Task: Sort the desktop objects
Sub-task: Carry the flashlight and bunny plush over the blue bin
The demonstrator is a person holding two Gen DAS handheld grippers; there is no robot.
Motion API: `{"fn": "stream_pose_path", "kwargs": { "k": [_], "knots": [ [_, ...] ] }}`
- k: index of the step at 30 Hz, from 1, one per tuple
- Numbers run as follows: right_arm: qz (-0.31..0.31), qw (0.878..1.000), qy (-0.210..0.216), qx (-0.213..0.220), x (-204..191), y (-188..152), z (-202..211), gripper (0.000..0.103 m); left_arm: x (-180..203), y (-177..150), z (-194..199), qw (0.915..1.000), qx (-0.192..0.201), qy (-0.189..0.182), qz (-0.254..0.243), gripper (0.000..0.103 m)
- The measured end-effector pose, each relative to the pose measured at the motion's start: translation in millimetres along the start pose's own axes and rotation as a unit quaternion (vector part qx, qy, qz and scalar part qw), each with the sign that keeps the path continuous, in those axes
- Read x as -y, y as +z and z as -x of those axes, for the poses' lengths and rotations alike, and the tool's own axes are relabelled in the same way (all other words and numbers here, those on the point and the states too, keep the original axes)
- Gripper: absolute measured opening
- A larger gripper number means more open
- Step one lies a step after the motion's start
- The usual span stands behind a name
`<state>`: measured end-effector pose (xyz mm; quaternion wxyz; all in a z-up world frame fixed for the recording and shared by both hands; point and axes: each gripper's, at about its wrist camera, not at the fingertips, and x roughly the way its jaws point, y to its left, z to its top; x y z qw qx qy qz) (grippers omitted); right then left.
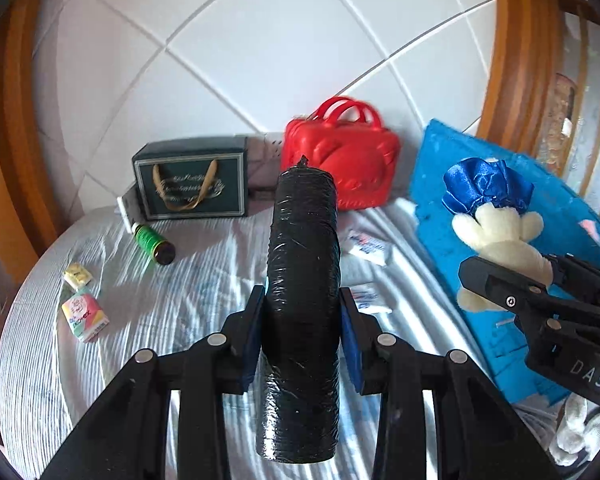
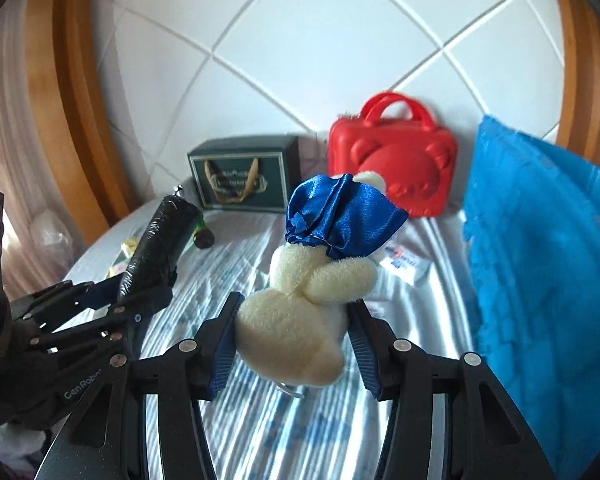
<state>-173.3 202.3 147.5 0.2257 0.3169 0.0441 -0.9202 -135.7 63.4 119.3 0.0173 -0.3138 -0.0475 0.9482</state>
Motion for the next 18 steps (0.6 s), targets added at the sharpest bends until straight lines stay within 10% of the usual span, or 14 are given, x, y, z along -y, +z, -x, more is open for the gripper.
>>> {"fn": "stream_pose_path", "kwargs": {
  "k": [18],
  "knots": [
    [-0.079, 0.976, -0.138, 0.151, 188.3, -14.9, 191.0, 0.051, 259.6, 59.1, 56.9, 0.9835, 0.084, -0.128, -0.096, 0.034]
  ]
}}
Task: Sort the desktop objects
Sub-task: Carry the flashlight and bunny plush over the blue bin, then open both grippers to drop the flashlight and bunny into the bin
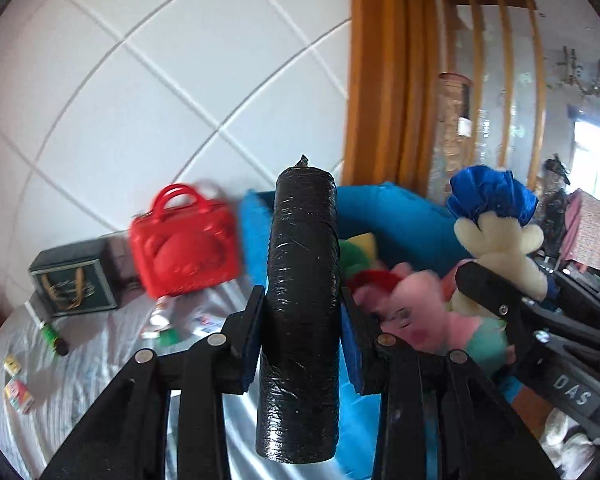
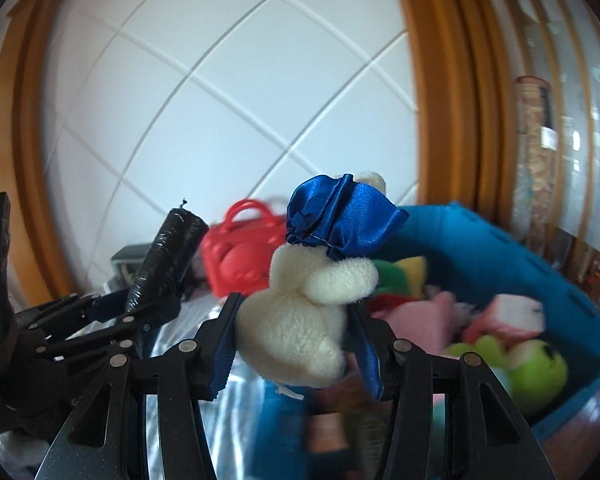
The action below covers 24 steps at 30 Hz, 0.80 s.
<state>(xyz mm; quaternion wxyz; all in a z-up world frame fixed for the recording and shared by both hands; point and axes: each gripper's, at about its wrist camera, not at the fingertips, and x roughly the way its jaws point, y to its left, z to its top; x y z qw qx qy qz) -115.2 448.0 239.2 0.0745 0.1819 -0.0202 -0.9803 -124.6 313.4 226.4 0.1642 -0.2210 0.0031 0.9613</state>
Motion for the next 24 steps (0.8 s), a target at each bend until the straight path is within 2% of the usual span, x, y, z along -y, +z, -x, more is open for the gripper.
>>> {"fn": "stream_pose_path", "kwargs": {
  "k": [5, 12, 16, 24],
  "knots": [
    [-0.015, 0.998, -0.056, -0.01, 74.6, -0.7, 2.1, 0.051, 63.7, 18.4, -26.0, 0.9996, -0.009, -0.024, -0.015, 0.034],
    [-0.038, 0.995, -0.088, -0.038, 146.9, -9.9, -7.0, 0.051, 128.9, 19.0, -66.5, 0.9971, -0.051, -0.035, -0.043, 0.034],
    [-0.043, 0.993, -0.097, -0.054, 168.3, -22.1, -14.0, 0.051, 142.5, 15.0, -85.3, 0.9954, -0.067, -0.033, -0.059, 0.034],
    [-0.046, 0.99, -0.102, -0.083, 182.2, -35.1, -34.6, 0.051, 141.1, 12.5, -92.6, 0.9951, -0.078, -0.014, -0.059, 0.034]
  ]
}}
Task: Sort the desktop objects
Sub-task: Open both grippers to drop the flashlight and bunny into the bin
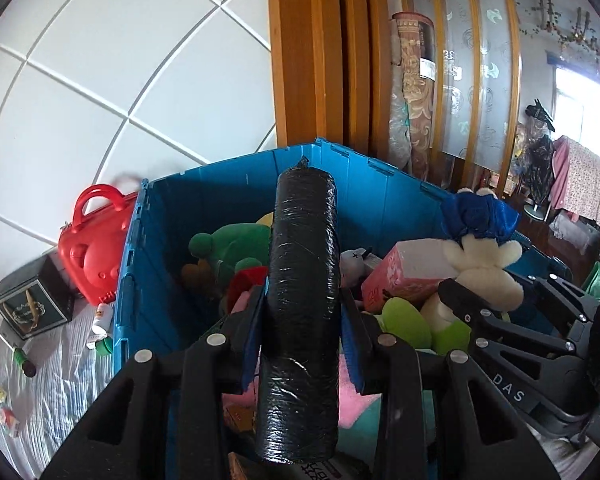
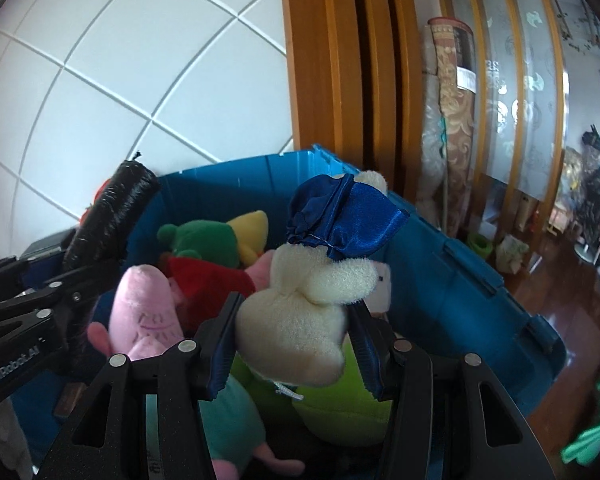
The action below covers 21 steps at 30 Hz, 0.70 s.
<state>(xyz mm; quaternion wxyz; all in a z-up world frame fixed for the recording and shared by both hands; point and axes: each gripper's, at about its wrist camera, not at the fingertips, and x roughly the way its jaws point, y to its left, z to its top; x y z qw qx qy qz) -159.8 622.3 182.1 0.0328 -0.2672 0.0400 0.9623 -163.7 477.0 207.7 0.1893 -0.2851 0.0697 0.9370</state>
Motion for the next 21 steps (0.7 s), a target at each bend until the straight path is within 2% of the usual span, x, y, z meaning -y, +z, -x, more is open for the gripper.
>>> {"fn": "stream_pose_path", "kwargs": {
  "k": [5, 7, 12, 16, 18, 21],
  "knots": [
    [0.0, 1.0, -0.009, -0.011, 6.0, -2.7, -12.5, 0.052, -2.6, -1.8, -0.6, 0.9998, 0.0, 0.018, 0.002, 0.036],
    [-0.003, 1.0, -0.009, -0.014, 3.9, -4.1, -14.6, 0.052, -3.1, -1.0, -2.1, 0.9998, -0.005, 0.019, 0.002, 0.048],
    [-0.007, 1.0, -0.017, -0.006, 7.8, -2.7, -16.0, 0.055, -5.2, -0.3, -3.0, 0.9998, -0.004, 0.019, 0.006, 0.054],
    [-0.011, 1.0, -0.024, 0.005, 9.6, 0.3, -14.0, 0.069, -5.6, 1.0, -3.6, 0.9998, -0.003, 0.02, 0.005, 0.054],
    [-0.013, 0.999, -0.026, 0.016, 9.1, 0.9, -10.0, 0.084, -5.6, 1.2, -4.1, 0.9998, 0.0, 0.021, 0.007, 0.054],
    [-0.018, 0.999, -0.028, 0.025, 9.6, 1.4, -6.6, 0.091, -9.3, 0.5, -1.6, 0.9997, 0.009, 0.019, 0.015, 0.054]
  ]
}}
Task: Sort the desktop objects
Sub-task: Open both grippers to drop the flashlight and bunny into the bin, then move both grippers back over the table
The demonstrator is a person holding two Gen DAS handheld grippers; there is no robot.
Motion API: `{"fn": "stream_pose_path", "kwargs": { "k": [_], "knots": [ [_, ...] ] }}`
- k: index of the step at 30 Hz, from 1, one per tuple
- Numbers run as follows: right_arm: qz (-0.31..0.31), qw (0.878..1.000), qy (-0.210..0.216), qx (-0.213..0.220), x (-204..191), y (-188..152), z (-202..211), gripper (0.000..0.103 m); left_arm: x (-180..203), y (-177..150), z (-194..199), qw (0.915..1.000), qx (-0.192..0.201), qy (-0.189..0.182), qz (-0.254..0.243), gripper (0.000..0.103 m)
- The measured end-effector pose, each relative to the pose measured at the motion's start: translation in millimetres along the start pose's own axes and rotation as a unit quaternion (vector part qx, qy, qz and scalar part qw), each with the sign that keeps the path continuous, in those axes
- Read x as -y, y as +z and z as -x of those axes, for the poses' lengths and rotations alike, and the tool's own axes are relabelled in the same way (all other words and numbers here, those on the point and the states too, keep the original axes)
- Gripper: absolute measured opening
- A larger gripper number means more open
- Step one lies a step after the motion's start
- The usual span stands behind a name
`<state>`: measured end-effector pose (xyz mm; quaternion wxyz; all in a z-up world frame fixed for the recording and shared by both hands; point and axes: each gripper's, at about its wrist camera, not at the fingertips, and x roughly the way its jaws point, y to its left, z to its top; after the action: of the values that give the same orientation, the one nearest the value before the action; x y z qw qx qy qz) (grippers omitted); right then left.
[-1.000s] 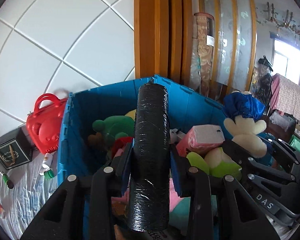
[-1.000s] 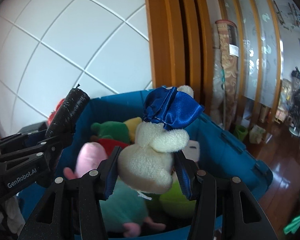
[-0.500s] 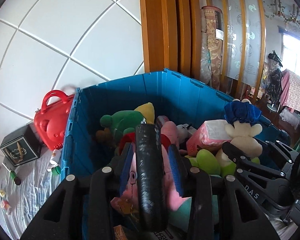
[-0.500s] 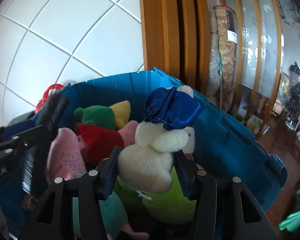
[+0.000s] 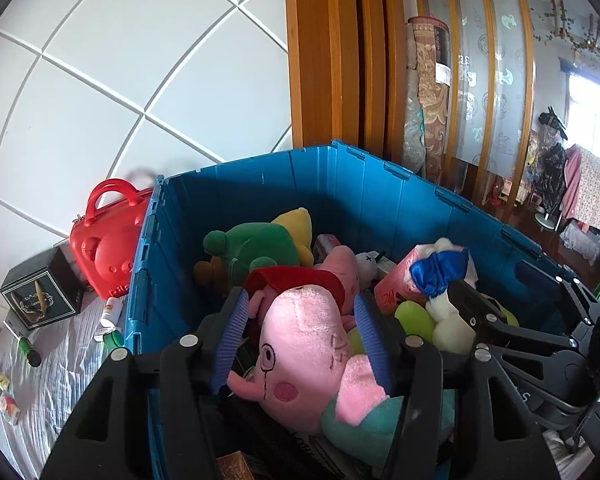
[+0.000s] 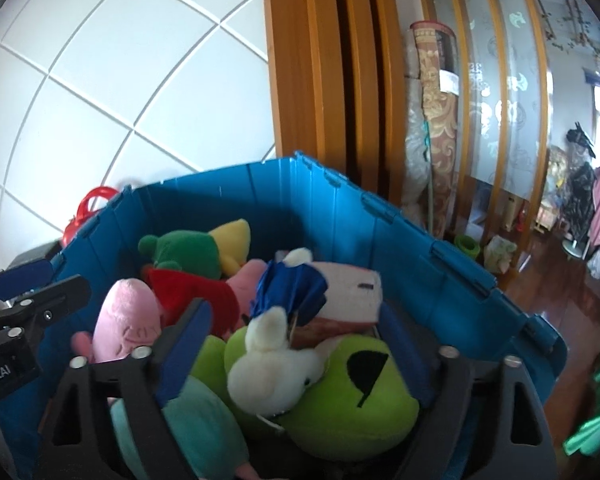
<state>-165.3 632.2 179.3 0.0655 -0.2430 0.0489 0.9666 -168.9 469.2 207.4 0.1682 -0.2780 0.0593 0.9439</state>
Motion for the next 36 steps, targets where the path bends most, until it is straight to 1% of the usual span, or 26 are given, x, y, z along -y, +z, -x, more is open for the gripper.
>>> {"fn": "stream_pose_path", "kwargs": {
  "k": [2, 5, 7, 8, 9, 10, 12, 14, 17, 21, 23, 27, 30, 33, 36],
  "knots": [
    [-0.008, 1.0, 0.0, 0.001, 1.9, 1.0, 0.2, 0.093, -4.1, 0.1, 2.3, 0.9999, 0.003, -0.013, 0.006, 0.054],
    [-0.019, 1.0, 0.0, 0.006, 4.0, 2.6, 2.3, 0.102, -17.5, -3.1, 12.3, 0.9989, 0.002, -0.035, 0.031, 0.055],
    [-0.021, 1.0, 0.0, 0.005, 3.9, 1.9, 2.5, 0.103, -25.0, -7.8, 23.7, 0.9988, 0.01, -0.034, 0.034, 0.055],
    [-0.021, 1.0, -0.004, 0.002, 2.8, 1.5, 2.2, 0.103, -30.2, -10.6, 31.4, 0.9989, 0.018, -0.026, 0.033, 0.055],
    [-0.023, 1.0, -0.006, -0.001, 0.8, 0.6, 2.6, 0.103, -36.3, -13.7, 39.9, 0.999, 0.028, -0.016, 0.032, 0.057],
    [-0.025, 1.0, -0.003, 0.0, -1.2, -0.3, 4.8, 0.103, -42.0, -17.4, 47.2, 0.9988, 0.037, -0.004, 0.031, 0.067],
    [-0.027, 1.0, 0.006, 0.007, -9.1, -0.9, 13.2, 0.103, -58.1, -25.6, 61.4, 0.9977, 0.053, 0.023, 0.036, 0.081],
    [-0.022, 0.999, 0.015, 0.022, -23.0, 0.9, 25.1, 0.103, -78.5, -35.4, 73.2, 0.996, 0.061, 0.047, 0.046, 0.081],
    [-0.012, 0.998, 0.034, 0.046, -50.0, 5.0, 44.9, 0.103, -114.1, -50.4, 87.2, 0.994, 0.061, 0.06, 0.068, 0.081],
    [0.009, 0.994, 0.072, 0.084, -99.1, 8.6, 79.1, 0.103, -166.0, -72.9, 107.0, 0.99, 0.058, 0.093, 0.088, 0.081],
    [0.022, 0.991, 0.088, 0.094, -125.4, 8.8, 92.6, 0.103, -195.8, -86.2, 118.7, 0.9874, 0.053, 0.111, 0.099, 0.081],
    [0.051, 0.984, 0.137, 0.1, -188.7, 7.0, 110.4, 0.103, -265.3, -116.2, 137.2, 0.9775, 0.037, 0.15, 0.143, 0.081],
    [0.065, 0.979, 0.165, 0.1, -236.3, 2.0, 116.6, 0.103, -319.4, -144.6, 148.2, 0.9661, 0.023, 0.188, 0.175, 0.081],
    [0.076, 0.975, 0.19, 0.088, -281.3, -4.4, 111.2, 0.103, -373.6, -176.0, 156.4, 0.9515, 0.005, 0.234, 0.199, 0.081],
    [0.079, 0.972, 0.214, 0.06, -327.0, -17.5, 96.2, 0.103, -424.0, -208.7, 160.2, 0.9364, -0.022, 0.263, 0.231, 0.081]
  ]
}}
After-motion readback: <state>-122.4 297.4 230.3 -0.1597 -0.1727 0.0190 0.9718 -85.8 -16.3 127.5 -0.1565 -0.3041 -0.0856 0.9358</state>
